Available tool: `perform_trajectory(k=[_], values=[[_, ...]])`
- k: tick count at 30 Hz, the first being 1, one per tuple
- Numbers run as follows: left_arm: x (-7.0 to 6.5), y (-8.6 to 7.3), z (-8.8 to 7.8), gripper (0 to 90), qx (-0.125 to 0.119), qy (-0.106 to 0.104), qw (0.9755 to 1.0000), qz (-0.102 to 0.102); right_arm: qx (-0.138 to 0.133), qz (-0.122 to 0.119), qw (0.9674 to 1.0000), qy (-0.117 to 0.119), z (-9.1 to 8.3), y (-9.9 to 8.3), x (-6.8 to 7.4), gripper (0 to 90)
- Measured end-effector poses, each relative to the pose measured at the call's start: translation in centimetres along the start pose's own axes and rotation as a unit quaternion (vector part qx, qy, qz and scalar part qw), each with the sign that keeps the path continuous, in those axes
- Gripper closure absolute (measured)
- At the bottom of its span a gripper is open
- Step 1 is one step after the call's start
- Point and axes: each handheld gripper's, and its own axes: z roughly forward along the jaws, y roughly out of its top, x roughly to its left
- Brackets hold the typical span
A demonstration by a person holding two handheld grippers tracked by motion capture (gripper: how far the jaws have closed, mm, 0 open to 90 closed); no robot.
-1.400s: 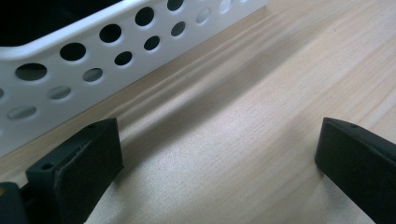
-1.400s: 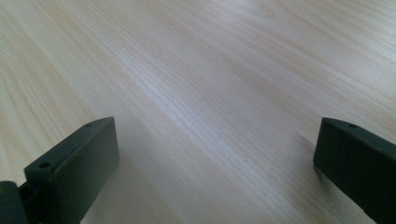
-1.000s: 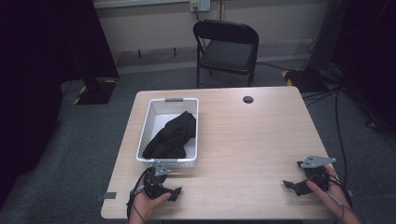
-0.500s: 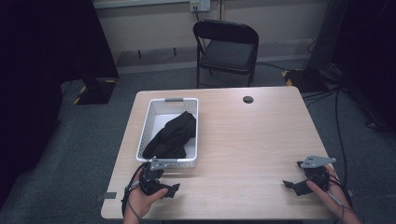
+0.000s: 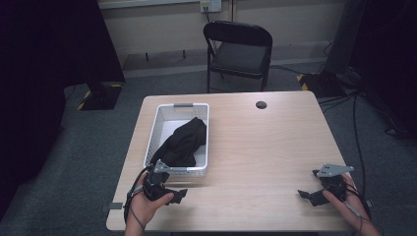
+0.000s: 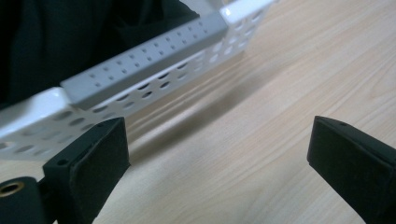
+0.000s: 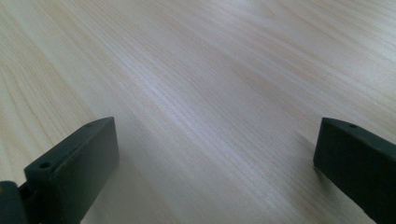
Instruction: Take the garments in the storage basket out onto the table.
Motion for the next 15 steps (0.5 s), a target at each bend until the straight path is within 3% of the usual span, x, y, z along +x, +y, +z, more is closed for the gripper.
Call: perform_trajectory(k=[8,15], values=[[-0.1,1.4,-1.0,5.0,-0.001,0.01,0.9999,0.005,0.0,0.0,1.0,0.0,0.0,0.0,0.0,0.0],[0.2,2.7,-1.2,4.9,-0.013,0.024,0.9996,-0.004,0.0,0.0,1.0,0.0,0.0,0.0,0.0,0.0]])
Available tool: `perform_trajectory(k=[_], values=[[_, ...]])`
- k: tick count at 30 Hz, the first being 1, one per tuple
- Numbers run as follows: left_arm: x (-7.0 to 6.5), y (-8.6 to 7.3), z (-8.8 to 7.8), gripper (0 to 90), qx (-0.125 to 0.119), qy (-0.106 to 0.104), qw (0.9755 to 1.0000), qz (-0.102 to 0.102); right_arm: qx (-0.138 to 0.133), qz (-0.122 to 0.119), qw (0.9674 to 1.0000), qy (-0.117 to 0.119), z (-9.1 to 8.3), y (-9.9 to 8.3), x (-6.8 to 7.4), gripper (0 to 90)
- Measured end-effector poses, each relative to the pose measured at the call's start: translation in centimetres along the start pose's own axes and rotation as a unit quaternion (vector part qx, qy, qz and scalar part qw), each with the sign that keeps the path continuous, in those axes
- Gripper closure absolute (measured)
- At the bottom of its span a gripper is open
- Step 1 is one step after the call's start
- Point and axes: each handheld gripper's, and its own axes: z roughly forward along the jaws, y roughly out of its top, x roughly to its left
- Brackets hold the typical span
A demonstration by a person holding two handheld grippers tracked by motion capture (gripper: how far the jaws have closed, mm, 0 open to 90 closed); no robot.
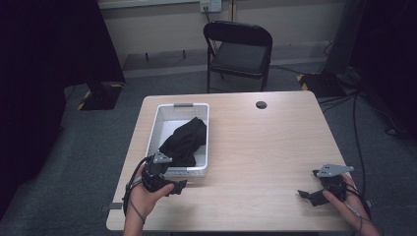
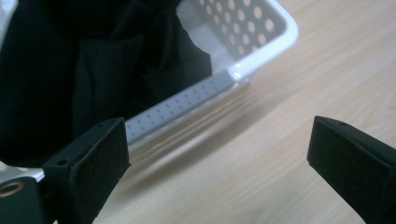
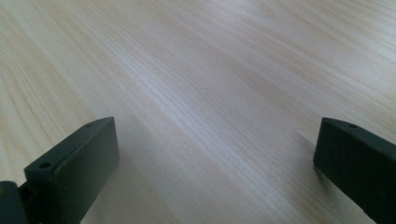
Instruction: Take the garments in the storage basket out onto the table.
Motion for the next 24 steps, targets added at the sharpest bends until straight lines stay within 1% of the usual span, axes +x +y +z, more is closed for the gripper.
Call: perform_trajectory(k=[1,4,10,12,14,18,20,21,24], values=[[0.0,0.2,0.0,4.9,0.0,0.002,1.0,0.002,0.0,0.0,1.0,0.0,0.0,0.0,0.0,0.0],[0.2,0.7,0.0,5.0,-0.008,0.011,0.9999,0.0,0.0,0.0,1.0,0.0,0.0,0.0,0.0,0.0],[0.6,1.8,0.5,4.9,-0.005,0.024,0.9997,-0.001,0.0,0.0,1.0,0.0,0.0,0.0,0.0,0.0],[0.8,2.1,0.7,5.0,-0.013,0.03,0.9995,-0.003,0.0,0.0,1.0,0.0,0.0,0.0,0.0,0.0],[1.0,2.4,1.0,4.9,-0.018,0.027,0.9994,-0.007,0.0,0.0,1.0,0.0,0.0,0.0,0.0,0.0],[1.5,2.9,1.4,4.9,-0.02,0.025,0.9994,-0.012,0.0,0.0,1.0,0.0,0.0,0.0,0.0,0.0],[1.7,3.1,1.6,4.9,-0.018,0.028,0.9994,-0.013,0.0,0.0,1.0,0.0,0.0,0.0,0.0,0.0],[1.9,3.1,1.7,4.9,-0.018,0.033,0.9992,-0.016,0.0,0.0,1.0,0.0,0.0,0.0,0.0,0.0],[2.2,3.4,1.8,5.0,-0.019,0.037,0.999,-0.017,0.0,0.0,1.0,0.0,0.0,0.0,0.0,0.0]])
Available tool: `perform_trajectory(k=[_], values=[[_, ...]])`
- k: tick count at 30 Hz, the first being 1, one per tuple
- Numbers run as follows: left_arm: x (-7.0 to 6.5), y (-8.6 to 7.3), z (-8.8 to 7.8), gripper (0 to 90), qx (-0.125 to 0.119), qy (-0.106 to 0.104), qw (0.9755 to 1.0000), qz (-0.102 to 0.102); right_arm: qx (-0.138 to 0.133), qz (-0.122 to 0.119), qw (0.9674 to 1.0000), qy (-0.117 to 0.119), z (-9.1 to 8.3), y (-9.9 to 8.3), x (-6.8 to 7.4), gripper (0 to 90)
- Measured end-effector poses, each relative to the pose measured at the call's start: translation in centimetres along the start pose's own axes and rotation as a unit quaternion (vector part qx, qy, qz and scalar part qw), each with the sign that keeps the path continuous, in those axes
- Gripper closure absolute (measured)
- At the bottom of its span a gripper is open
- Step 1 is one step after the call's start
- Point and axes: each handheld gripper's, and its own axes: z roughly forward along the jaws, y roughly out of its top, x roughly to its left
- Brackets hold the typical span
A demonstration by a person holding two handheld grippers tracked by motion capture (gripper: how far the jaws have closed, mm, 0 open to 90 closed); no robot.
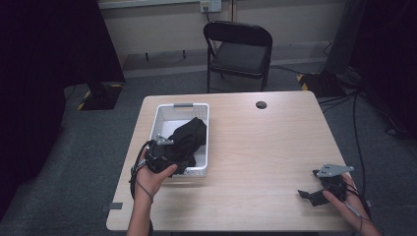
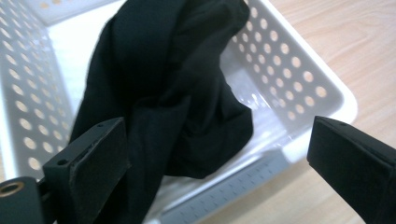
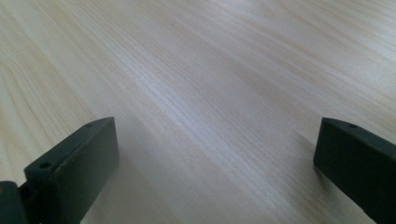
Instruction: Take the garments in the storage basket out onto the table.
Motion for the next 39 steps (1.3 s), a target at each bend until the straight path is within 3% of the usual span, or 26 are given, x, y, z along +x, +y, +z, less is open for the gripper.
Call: perform_trajectory(k=[10,21,32,39], values=[[0.8,1.3,0.4,5.0,-0.013,0.015,0.9998,-0.002,0.0,0.0,1.0,0.0,0.0,0.0,0.0,0.0],[0.8,2.9,0.6,4.8,-0.016,0.007,0.9998,0.011,0.0,0.0,1.0,0.0,0.0,0.0,0.0,0.0],[1.8,3.8,1.2,4.6,-0.026,0.015,0.9995,0.01,0.0,0.0,1.0,0.0,0.0,0.0,0.0,0.0],[2.6,4.1,1.9,4.5,-0.034,0.016,0.9993,0.0,0.0,0.0,1.0,0.0,0.0,0.0,0.0,0.0]])
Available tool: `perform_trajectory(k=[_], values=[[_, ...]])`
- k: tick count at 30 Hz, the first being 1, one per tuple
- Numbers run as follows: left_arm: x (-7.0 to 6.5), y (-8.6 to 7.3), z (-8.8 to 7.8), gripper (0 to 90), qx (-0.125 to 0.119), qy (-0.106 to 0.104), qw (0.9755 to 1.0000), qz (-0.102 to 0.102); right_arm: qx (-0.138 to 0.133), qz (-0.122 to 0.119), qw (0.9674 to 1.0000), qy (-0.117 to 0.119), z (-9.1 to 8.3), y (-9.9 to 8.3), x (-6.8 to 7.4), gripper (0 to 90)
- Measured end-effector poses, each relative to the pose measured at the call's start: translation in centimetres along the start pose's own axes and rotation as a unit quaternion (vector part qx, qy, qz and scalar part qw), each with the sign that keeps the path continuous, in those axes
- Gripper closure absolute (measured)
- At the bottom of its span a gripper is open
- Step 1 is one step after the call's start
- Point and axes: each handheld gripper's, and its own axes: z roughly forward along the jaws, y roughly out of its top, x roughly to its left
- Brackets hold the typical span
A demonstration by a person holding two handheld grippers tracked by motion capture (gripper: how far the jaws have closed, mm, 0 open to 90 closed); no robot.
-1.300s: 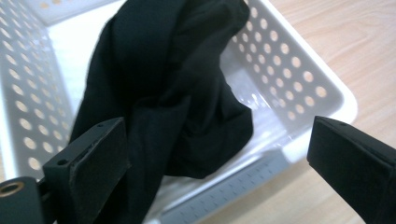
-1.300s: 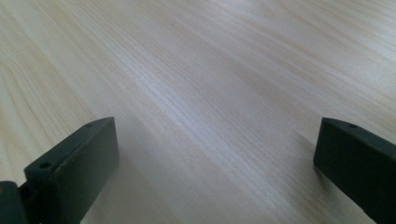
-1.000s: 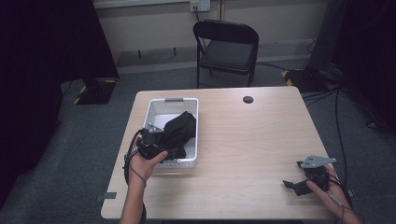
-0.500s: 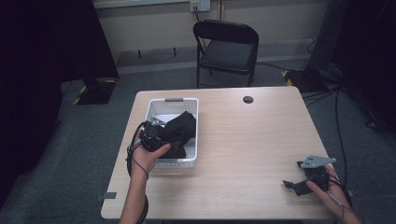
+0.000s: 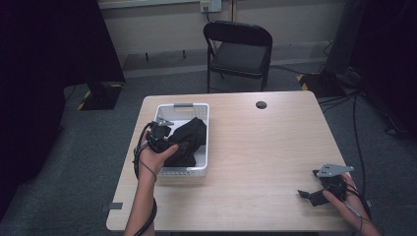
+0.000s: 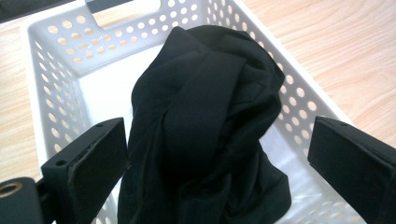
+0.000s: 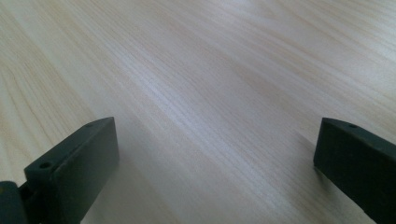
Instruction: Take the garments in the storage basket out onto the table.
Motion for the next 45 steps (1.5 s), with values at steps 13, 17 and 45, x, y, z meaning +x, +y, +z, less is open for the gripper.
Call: perform_trajectory(k=[13,17,45], values=[[1.1,-0.7,2.0,4.3,0.018,0.003,0.9998,-0.012,0.0,0.0,1.0,0.0,0.0,0.0,0.0,0.0],[1.1,-0.8,2.6,4.3,0.026,0.002,0.9996,-0.009,0.0,0.0,1.0,0.0,0.0,0.0,0.0,0.0],[0.5,-1.0,6.5,36.2,0.1,0.038,0.9941,-0.013,0.0,0.0,1.0,0.0,0.0,0.0,0.0,0.0]])
